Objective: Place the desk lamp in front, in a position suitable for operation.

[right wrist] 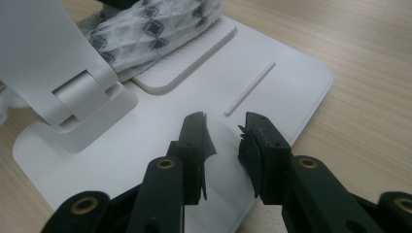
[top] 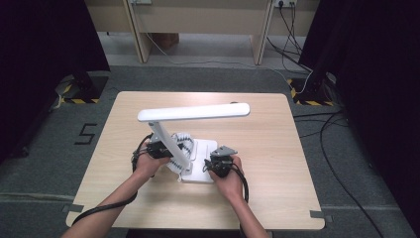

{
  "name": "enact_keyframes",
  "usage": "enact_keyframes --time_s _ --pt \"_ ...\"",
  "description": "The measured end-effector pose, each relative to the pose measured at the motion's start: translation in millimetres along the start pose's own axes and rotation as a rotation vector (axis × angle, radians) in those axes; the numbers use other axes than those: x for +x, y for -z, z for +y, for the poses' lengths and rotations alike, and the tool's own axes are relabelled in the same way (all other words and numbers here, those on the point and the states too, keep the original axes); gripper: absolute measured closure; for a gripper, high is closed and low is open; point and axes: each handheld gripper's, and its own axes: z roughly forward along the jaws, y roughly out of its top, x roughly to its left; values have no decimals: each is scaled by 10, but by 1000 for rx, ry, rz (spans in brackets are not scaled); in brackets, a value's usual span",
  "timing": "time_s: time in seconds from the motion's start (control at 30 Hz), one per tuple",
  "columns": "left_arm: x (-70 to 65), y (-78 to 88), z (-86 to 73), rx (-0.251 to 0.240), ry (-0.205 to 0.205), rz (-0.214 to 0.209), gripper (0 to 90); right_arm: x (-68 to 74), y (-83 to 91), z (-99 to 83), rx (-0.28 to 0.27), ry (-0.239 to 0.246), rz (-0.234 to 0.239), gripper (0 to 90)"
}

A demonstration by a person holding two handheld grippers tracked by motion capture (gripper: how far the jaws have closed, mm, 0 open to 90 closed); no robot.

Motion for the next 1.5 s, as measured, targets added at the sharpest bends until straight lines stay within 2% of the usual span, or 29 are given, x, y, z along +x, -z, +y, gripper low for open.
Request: enact_keyframes --time_s 0.13,0.3,0.47,0.87,1.3,1.5 --pt "-44 60 -49 9 9 -7 769 2 -1 -3 -2 3 1 706" --pt "-121 142 -111 26 -1 -15 769 7 -1 -9 -7 0 0 712" --pt "-175 220 -171 36 -2 -4 769 14 0 -9 -6 0 -3 719" --pt "-302 371 -307 63 -5 -24 770 23 0 -7 -5 1 -6 729" --pt "-446 578 -464 67 -19 -76 769 26 0 -5 -4 3 -8 730" --pt "-522 699 -546 57 -13 -102 769 25 0 -5 -3 4 -8 730"
